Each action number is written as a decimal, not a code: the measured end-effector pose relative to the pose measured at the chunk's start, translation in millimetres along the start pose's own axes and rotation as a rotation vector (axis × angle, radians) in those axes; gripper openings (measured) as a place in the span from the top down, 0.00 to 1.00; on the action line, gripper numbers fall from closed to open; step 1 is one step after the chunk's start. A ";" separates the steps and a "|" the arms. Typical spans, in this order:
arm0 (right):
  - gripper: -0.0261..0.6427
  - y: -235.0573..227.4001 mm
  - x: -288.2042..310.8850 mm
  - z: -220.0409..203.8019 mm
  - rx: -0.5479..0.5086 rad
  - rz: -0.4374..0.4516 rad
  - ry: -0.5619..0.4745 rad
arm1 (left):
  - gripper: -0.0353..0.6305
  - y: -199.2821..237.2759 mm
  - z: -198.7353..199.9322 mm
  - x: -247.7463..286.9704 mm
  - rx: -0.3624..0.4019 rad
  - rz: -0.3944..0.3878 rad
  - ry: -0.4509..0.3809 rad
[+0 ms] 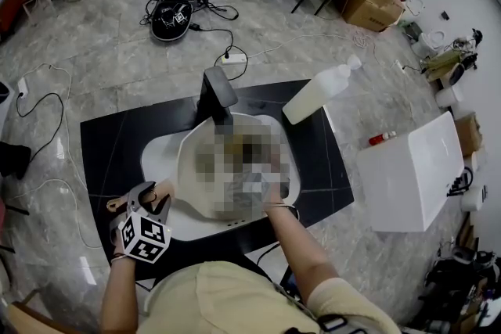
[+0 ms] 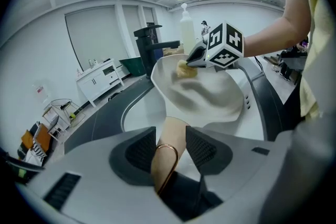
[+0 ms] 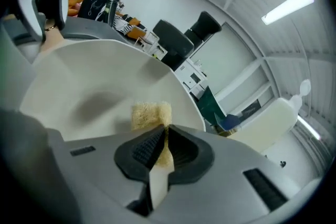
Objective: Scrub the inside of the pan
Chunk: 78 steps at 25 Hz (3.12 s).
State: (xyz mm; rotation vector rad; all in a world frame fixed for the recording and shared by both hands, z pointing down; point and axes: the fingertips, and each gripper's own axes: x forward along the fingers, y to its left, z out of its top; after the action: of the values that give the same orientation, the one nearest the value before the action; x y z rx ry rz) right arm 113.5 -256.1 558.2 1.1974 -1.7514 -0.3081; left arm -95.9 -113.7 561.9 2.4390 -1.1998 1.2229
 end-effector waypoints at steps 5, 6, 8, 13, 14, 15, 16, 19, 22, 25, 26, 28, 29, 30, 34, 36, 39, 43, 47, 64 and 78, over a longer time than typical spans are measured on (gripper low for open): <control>0.91 3.2 6.2 -19.0 0.084 0.027 0.080 | 0.68 0.9 0.8 0.0 -0.016 0.000 -0.008; 0.91 3.5 7.6 -22.2 0.111 0.032 0.096 | 0.68 0.9 0.9 0.0 -0.016 0.000 -0.008; 0.91 4.0 10.3 -28.6 0.185 0.045 0.131 | 0.68 0.6 1.2 0.0 -0.015 0.000 -0.007; 0.91 6.1 13.7 -36.4 0.394 0.082 0.180 | 0.68 0.2 1.4 -0.3 -0.014 0.003 -0.004; 0.91 6.6 15.0 -38.1 0.426 0.086 0.189 | 0.68 0.1 1.3 -0.1 -0.013 0.004 -0.004; 0.91 6.9 16.6 -40.0 0.457 0.087 0.198 | 0.68 0.0 1.2 0.2 -0.013 0.004 -0.003; 0.91 7.1 18.3 -41.8 0.487 0.088 0.205 | 0.68 0.0 1.3 0.6 -0.012 0.004 -0.003; 0.91 7.2 22.6 -45.0 0.558 0.078 0.216 | 0.68 0.3 1.6 1.2 -0.011 0.005 -0.002; 0.91 6.4 26.0 -46.5 0.633 0.048 0.218 | 0.68 0.0 1.2 1.2 -0.012 0.007 -0.003; 0.91 12.5 31.9 -48.9 0.708 0.048 0.235 | 0.68 -0.2 1.0 1.0 -0.013 0.010 -0.006; 0.91 15.0 33.8 -49.0 0.717 0.051 0.239 | 0.68 -0.3 1.0 1.1 -0.013 0.010 -0.006; 0.91 18.0 36.1 -45.7 0.708 0.056 0.237 | 0.68 -0.1 1.0 0.9 -0.012 0.011 -0.007; 0.91 19.2 36.5 -42.2 0.695 0.060 0.229 | 0.68 0.1 0.8 0.5 -0.013 0.011 -0.007; 0.91 20.4 36.6 -37.8 0.679 0.064 0.219 | 0.68 0.3 0.6 0.1 -0.013 0.012 -0.007; 0.91 29.5 35.9 -18.4 0.570 0.081 0.168 | 0.68 -0.1 0.2 -0.5 -0.013 0.013 -0.009; 0.91 37.9 34.5 -8.0 0.499 0.097 0.143 | 0.68 -0.4 -0.1 -0.4 -0.013 0.012 -0.009; 0.91 52.7 31.3 7.3 0.410 0.129 0.107 | 0.68 -0.2 -0.6 -0.7 -0.015 0.013 -0.010; 0.91 70.9 27.1 24.0 0.363 0.197 0.066 | 0.68 0.4 0.3 -0.8 -0.014 0.015 -0.009; 0.91 88.7 20.8 34.9 0.287 0.257 0.027 | 0.68 0.0 -0.1 -0.3 -0.013 0.017 -0.008; 0.91 143.2 -10.4 24.5 0.004 0.439 0.011 | 0.68 0.3 1.4 0.1 -0.001 0.036 0.001; 0.91 168.4 -29.2 -11.8 -0.271 0.586 0.088 | 0.67 -0.1 0.9 1.7 -0.015 0.053 0.037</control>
State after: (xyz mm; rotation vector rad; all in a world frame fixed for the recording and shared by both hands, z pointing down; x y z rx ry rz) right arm 26.7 -146.7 657.3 0.4665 -1.8265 -0.1312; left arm -94.7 -115.1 562.6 2.3769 -1.2672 1.2628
